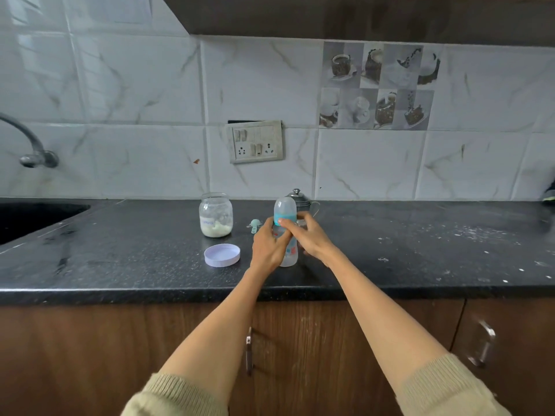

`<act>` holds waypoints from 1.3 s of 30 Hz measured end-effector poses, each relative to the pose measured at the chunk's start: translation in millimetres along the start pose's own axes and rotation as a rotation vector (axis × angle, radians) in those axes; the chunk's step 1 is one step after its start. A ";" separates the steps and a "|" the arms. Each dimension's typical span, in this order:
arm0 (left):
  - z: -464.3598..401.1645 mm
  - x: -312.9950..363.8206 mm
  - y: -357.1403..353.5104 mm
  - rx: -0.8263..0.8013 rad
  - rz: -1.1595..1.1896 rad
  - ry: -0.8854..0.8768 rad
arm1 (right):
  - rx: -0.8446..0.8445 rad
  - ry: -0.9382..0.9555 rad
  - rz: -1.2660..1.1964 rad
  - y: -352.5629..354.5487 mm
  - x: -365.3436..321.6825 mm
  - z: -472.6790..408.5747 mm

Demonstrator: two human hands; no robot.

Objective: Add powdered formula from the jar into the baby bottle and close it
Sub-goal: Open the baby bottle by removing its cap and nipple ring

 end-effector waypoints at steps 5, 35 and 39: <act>-2.1 1.0 3.1 0.004 0.017 -0.016 | 0.129 0.151 0.217 13.8 -43.0 -25.7; -8.1 -7.9 -3.9 0.049 0.211 -0.086 | -0.519 0.330 0.833 -11.9 -79.3 -58.2; -8.6 -8.5 -4.0 0.030 0.209 -0.088 | -0.646 0.272 0.776 -12.3 -84.1 -57.2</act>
Point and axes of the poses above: each hand's wrist, its own z-axis away from the middle knuckle, its own y-axis out of the back of the hand, x = y × z, the point moved 6 cm from there along -z, towards the middle knuckle, and after that the axes turned 14 degrees about x, right-handed, at the moved point
